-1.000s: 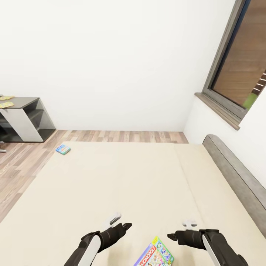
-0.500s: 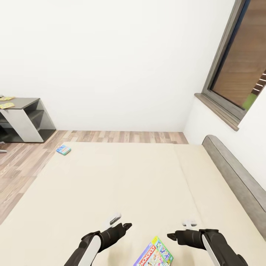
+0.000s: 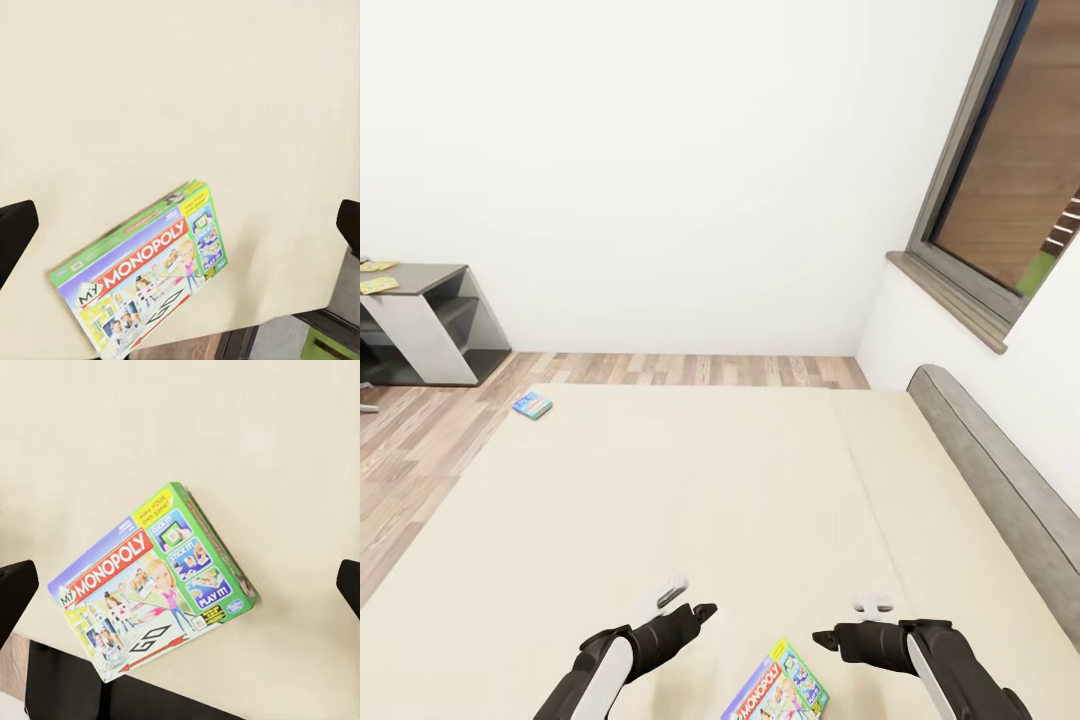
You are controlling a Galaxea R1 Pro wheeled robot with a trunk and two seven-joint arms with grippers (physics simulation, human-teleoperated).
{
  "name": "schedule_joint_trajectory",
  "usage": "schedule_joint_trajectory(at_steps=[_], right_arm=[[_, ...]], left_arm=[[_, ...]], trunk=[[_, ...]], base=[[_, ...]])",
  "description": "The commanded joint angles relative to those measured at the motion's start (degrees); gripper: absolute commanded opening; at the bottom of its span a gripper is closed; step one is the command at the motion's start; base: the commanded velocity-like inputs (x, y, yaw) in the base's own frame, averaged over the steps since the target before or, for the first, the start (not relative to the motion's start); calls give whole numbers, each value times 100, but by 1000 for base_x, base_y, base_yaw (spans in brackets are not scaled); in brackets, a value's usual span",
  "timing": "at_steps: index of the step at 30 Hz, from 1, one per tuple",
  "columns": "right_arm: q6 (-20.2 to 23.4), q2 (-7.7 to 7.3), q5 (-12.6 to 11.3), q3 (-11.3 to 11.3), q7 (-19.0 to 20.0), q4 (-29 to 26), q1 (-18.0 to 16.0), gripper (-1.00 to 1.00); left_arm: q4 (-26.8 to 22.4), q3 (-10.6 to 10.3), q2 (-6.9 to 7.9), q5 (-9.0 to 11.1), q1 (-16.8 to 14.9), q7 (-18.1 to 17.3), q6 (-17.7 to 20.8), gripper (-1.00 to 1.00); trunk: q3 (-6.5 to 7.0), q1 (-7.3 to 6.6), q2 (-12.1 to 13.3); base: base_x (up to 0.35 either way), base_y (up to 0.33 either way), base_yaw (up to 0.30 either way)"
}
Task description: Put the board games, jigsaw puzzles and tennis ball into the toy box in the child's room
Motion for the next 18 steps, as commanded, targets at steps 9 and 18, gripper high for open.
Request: schedule_joint_trajectory(at_steps=[9, 18], right_arm=[[53, -8, -16, -11, 12, -11, -4, 100], [64, -10, -17, -16, 12, -12, -10, 100]], left_arm=[[-33, 44, -8, 145, -45, 19, 327, 100], [-30, 12, -19, 2, -157, 164, 501, 100]], trunk=[[-70, 1, -6], [-149, 1, -6]], base=[[0, 0, 0], [0, 0, 0]])
